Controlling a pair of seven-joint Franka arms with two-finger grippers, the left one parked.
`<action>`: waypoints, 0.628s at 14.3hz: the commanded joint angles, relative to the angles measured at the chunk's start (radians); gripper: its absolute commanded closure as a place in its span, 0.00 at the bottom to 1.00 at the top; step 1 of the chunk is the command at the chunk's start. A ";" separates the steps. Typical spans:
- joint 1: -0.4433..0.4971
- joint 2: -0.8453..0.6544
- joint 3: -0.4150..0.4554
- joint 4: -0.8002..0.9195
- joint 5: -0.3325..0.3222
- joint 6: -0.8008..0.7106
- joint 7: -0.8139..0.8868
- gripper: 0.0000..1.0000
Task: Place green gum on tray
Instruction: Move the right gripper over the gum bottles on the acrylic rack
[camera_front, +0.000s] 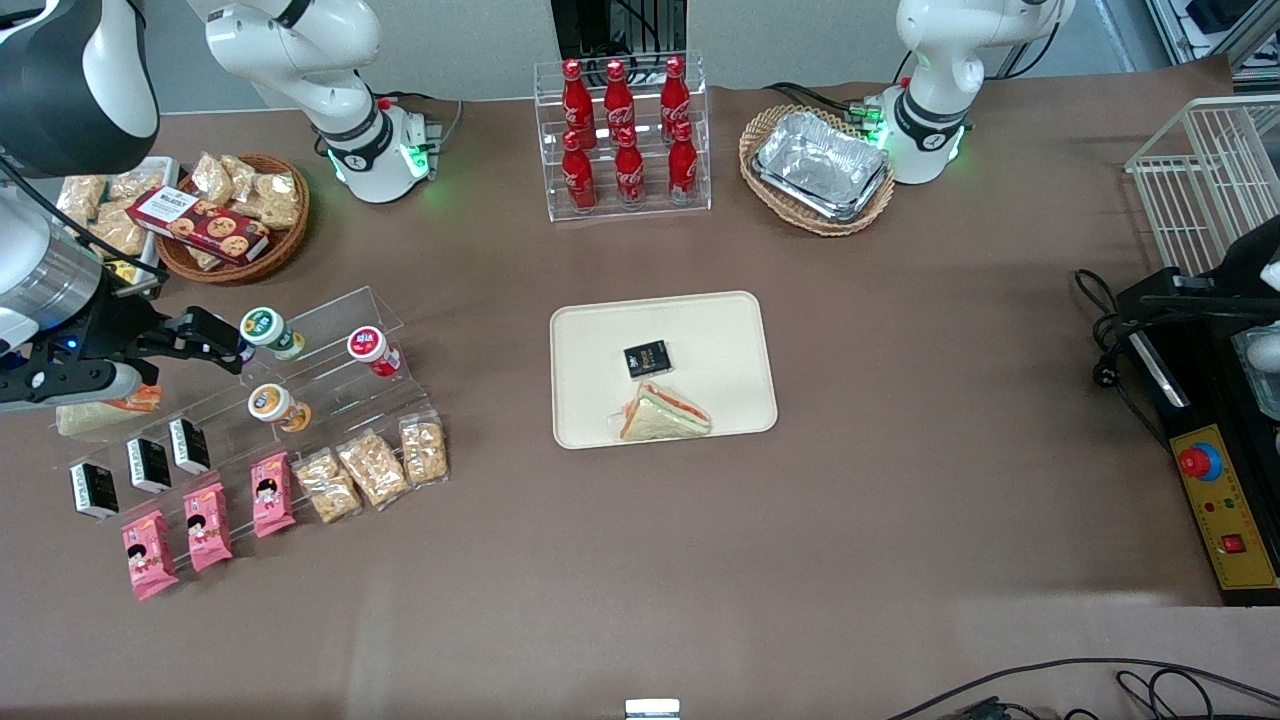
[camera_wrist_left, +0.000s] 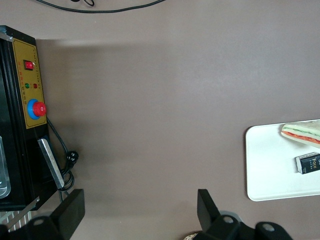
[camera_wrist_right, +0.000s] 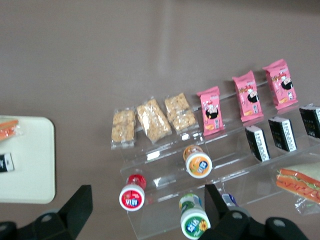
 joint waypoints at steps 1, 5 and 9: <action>-0.006 -0.030 0.004 -0.015 -0.009 -0.091 -0.113 0.00; -0.006 -0.124 -0.001 -0.084 -0.009 -0.092 -0.133 0.00; -0.004 -0.199 -0.007 -0.156 -0.009 -0.102 -0.156 0.00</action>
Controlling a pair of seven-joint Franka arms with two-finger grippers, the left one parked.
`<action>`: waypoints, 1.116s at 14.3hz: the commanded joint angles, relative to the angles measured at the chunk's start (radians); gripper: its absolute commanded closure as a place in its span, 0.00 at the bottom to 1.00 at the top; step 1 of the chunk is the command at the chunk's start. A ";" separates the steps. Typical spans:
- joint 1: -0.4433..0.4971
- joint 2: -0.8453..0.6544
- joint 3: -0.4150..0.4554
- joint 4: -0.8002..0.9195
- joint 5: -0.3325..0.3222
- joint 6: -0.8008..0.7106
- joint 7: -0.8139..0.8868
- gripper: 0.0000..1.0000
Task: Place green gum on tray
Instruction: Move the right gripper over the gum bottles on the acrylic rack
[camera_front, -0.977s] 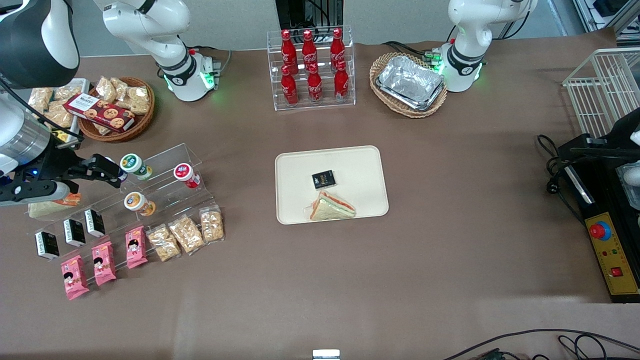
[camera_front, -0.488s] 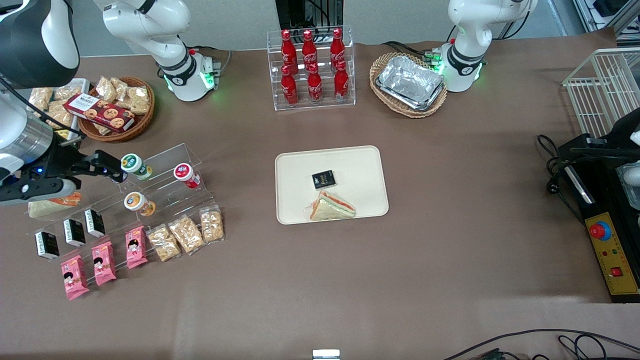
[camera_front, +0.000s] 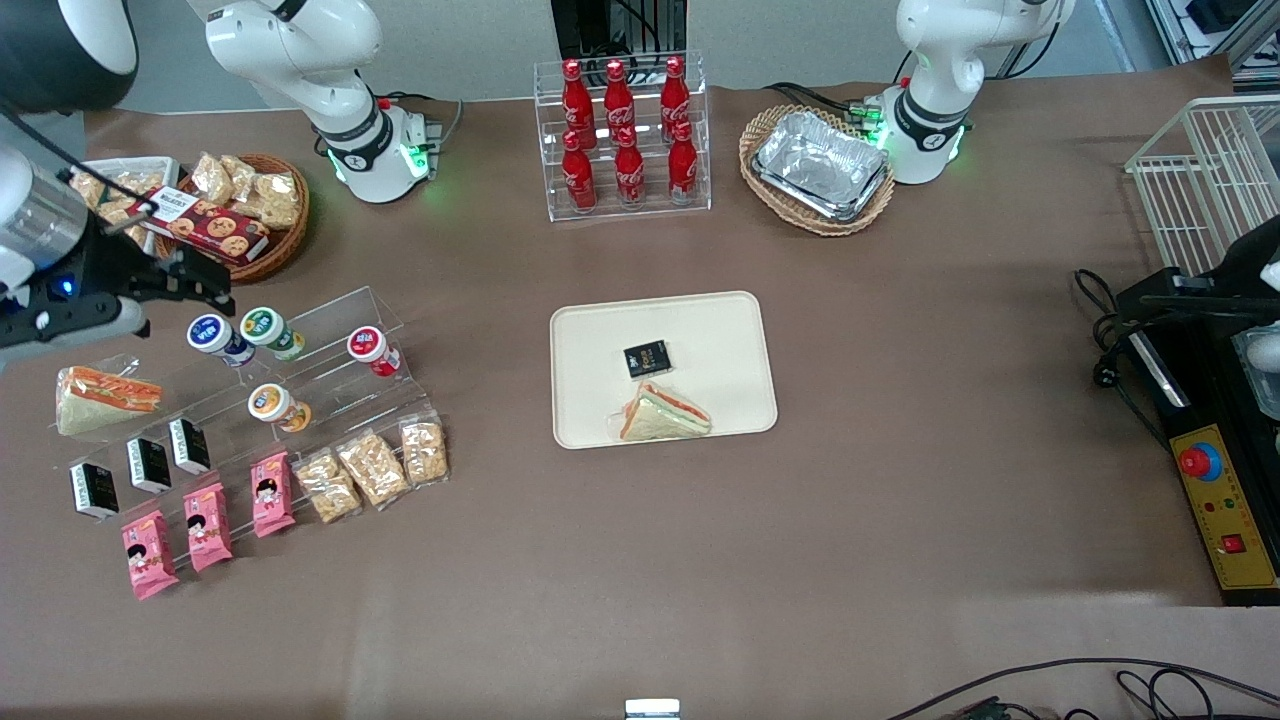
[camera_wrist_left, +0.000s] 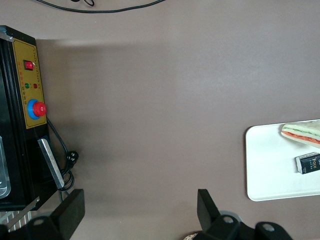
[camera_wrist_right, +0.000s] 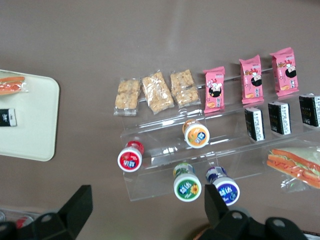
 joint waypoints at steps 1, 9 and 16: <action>-0.004 -0.104 -0.006 -0.120 -0.008 0.007 -0.041 0.00; 0.016 -0.193 -0.077 -0.301 -0.019 0.072 -0.044 0.00; 0.026 -0.250 -0.121 -0.577 -0.025 0.332 -0.105 0.00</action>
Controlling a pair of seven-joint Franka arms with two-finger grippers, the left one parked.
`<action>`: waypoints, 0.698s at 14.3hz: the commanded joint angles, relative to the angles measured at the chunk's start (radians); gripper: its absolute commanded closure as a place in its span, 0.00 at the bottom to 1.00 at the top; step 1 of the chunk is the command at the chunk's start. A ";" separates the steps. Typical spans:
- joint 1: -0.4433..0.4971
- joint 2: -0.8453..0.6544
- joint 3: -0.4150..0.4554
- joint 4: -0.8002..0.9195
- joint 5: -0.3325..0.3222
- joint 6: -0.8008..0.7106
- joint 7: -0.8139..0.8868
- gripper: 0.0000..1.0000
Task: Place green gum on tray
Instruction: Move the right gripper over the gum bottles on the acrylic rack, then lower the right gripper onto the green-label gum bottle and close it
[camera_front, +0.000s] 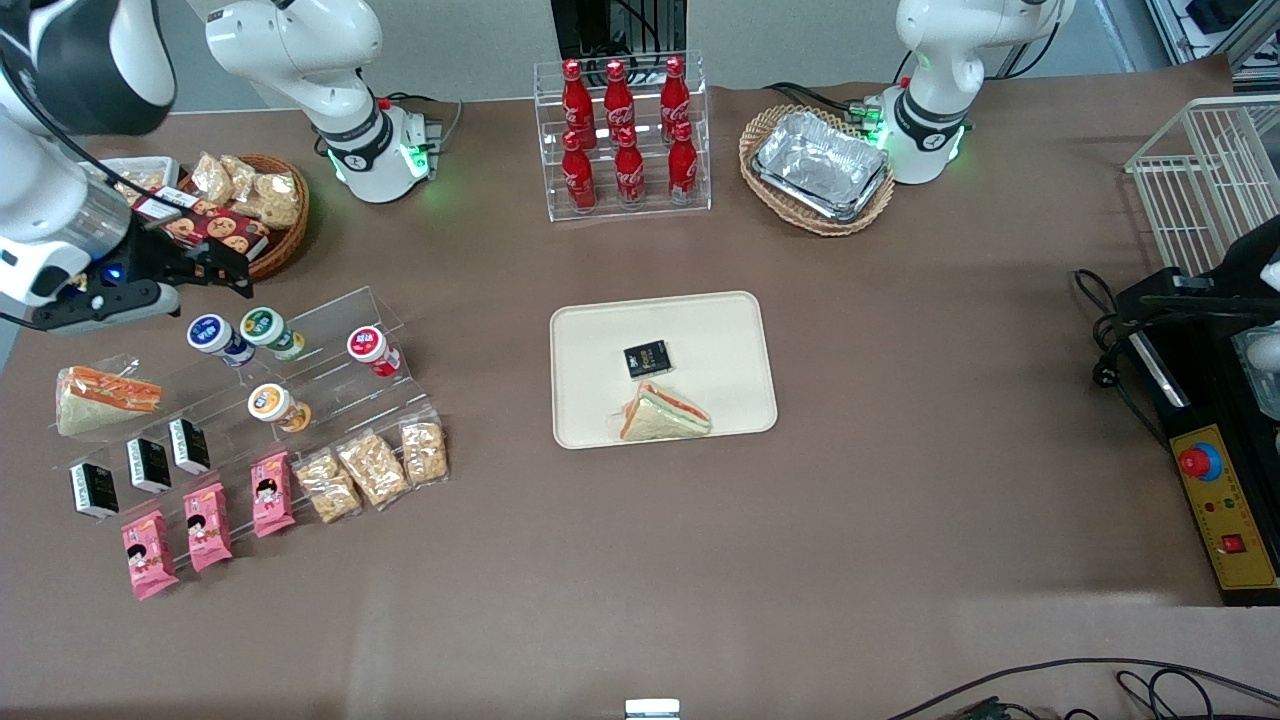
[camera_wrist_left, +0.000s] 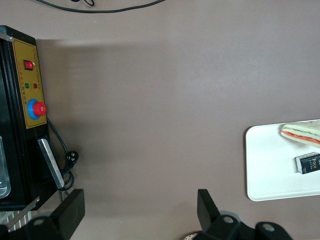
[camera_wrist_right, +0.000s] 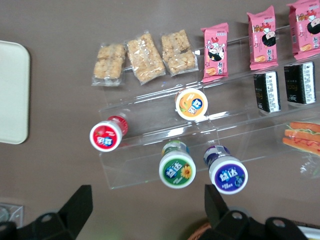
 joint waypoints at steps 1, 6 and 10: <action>0.018 -0.060 -0.029 -0.157 -0.017 0.134 -0.029 0.00; 0.018 -0.060 -0.030 -0.260 -0.032 0.259 -0.029 0.00; 0.018 -0.060 -0.046 -0.289 -0.046 0.291 -0.033 0.00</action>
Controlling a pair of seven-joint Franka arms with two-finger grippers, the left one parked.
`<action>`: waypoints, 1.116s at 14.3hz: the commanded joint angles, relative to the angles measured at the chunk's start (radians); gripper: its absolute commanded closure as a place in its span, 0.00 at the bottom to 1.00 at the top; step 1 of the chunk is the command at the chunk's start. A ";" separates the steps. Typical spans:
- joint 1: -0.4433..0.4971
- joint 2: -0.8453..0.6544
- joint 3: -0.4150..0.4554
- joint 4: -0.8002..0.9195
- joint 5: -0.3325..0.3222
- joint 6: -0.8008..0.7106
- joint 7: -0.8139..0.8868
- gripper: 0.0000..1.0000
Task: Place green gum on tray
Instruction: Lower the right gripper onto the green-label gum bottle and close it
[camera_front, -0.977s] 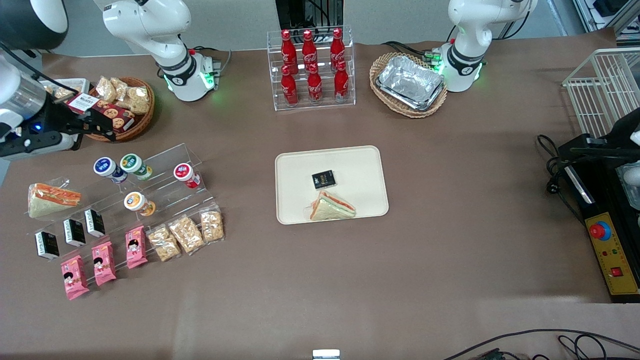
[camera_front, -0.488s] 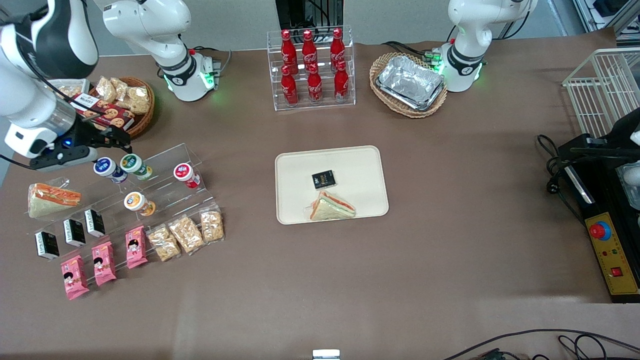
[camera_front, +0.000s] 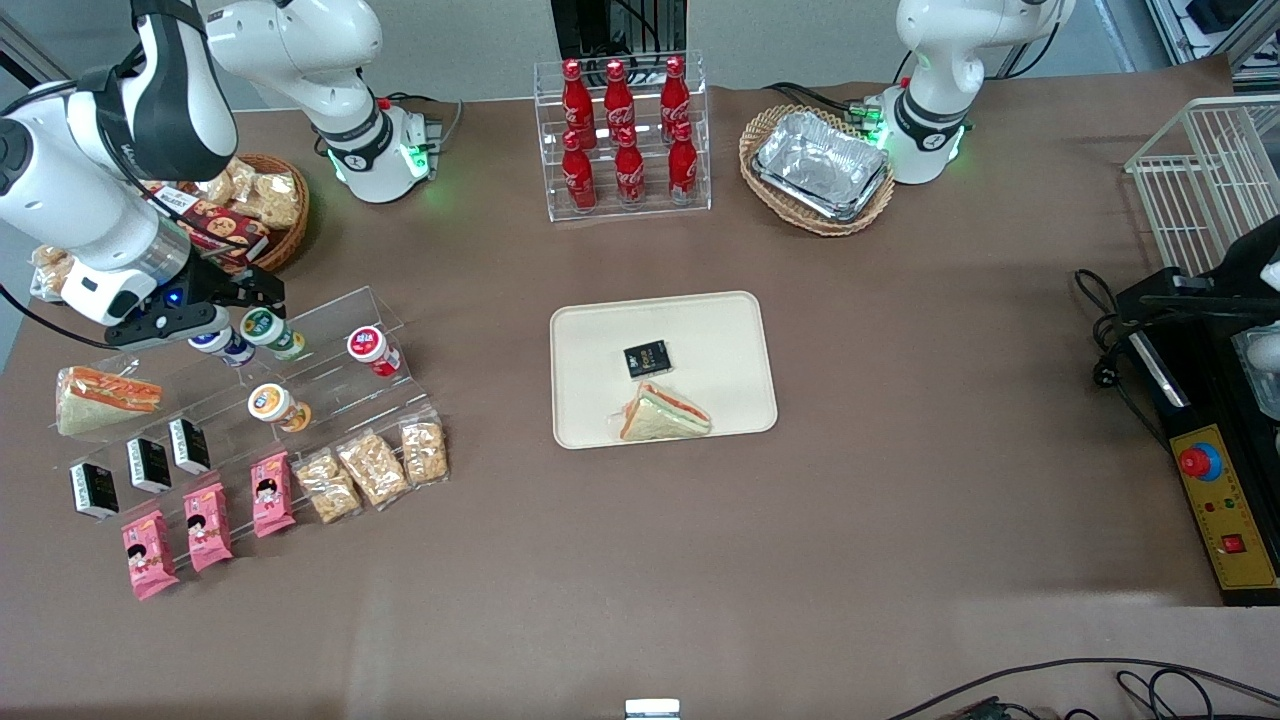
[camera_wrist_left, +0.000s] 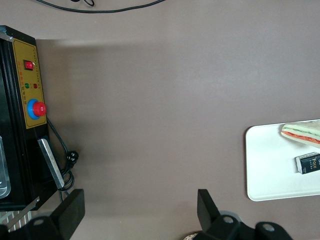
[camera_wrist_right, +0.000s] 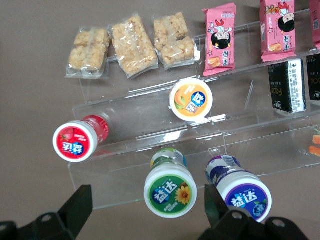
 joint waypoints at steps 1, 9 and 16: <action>0.015 -0.038 -0.028 -0.055 -0.018 0.049 -0.024 0.00; 0.019 -0.053 -0.049 -0.159 -0.018 0.155 -0.035 0.00; 0.036 -0.087 -0.086 -0.217 -0.020 0.186 -0.041 0.00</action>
